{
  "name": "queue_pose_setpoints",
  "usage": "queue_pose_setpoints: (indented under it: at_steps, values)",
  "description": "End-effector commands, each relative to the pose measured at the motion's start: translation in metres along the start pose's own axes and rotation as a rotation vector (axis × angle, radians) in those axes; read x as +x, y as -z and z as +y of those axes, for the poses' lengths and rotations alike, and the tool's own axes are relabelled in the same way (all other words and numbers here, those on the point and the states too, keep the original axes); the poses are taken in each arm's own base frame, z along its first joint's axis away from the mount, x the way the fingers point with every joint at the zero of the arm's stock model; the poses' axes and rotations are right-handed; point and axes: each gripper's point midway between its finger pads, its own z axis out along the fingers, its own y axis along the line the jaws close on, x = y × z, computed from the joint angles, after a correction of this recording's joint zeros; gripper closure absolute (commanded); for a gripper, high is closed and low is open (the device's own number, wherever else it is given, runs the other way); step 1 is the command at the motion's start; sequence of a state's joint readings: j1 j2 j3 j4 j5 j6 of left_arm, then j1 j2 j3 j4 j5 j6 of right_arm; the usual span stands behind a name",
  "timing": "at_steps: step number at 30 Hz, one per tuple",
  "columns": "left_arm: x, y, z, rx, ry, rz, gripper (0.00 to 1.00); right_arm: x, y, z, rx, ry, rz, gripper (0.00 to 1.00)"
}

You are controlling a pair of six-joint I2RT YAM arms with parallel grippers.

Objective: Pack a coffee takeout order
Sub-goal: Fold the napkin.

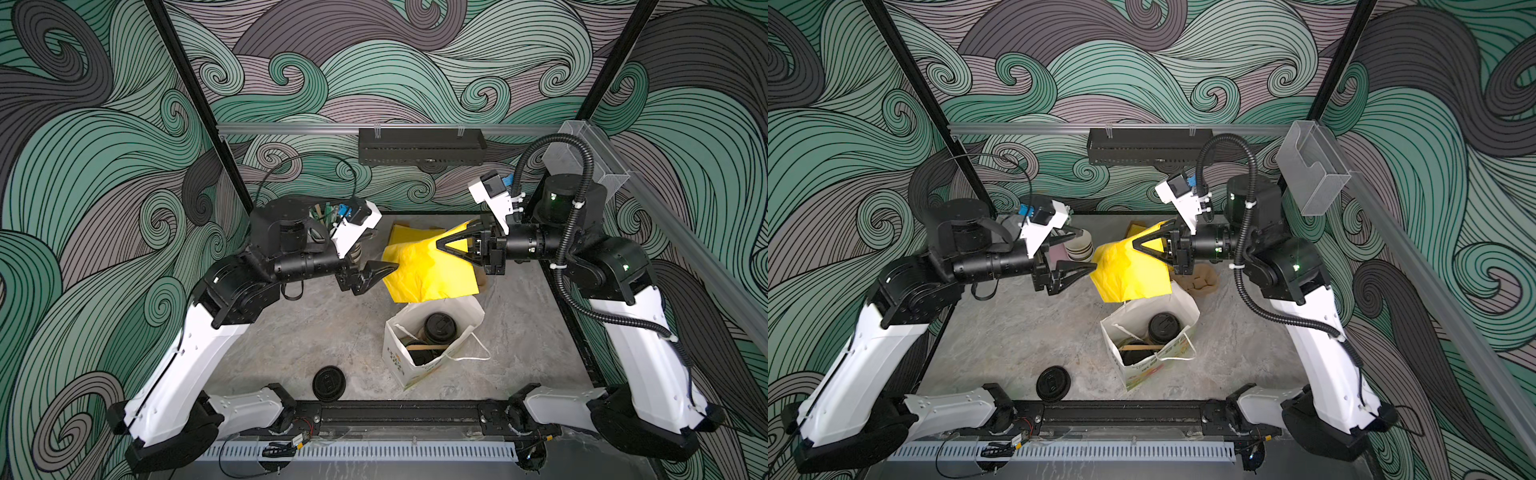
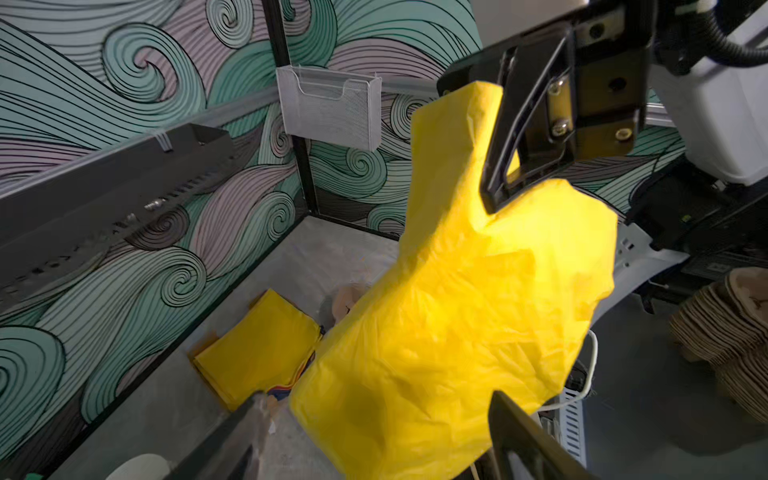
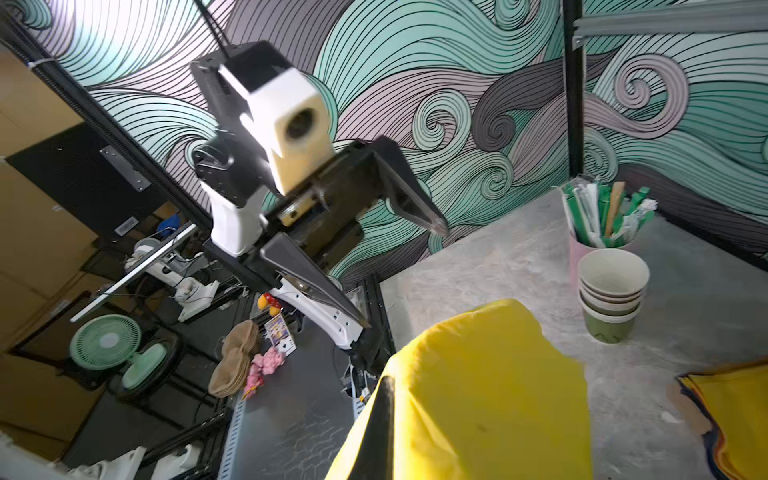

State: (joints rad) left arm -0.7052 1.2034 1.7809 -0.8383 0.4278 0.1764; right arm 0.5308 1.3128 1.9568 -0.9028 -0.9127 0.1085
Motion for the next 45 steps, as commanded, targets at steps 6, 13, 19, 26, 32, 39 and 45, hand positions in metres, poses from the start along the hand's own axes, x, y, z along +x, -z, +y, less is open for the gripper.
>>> queue_pose_setpoints:
  at_steps: [6,13,19,26,32,39,45]
  values:
    - [0.03,-0.002,-0.049,0.293,0.034,0.131,0.1,0.034,-0.023,0.023,-0.154,-0.044,0.155,1.0]
    - [0.044,-0.002,-0.056,0.341,0.056,0.181,0.47,0.033,-0.026,0.021,-0.153,-0.026,0.16,1.0]
    - [0.042,-0.003,-0.062,0.382,0.096,0.161,0.77,0.028,-0.031,0.02,-0.168,-0.023,0.149,1.0]
    - [0.028,0.0,-0.065,0.388,0.152,0.102,1.0,0.032,-0.027,-0.014,0.063,0.016,0.153,0.71]
    - [0.004,-0.014,-0.01,0.096,0.554,-0.109,1.0,0.036,0.046,-0.041,0.532,0.195,0.135,0.38]
    - [0.044,-0.029,-0.007,0.035,0.85,0.113,1.0,0.032,0.044,-0.009,0.419,0.264,0.094,0.34]
    - [0.019,-0.033,-0.032,0.245,0.818,0.059,1.0,0.035,-0.027,0.029,0.129,0.375,0.124,0.3]
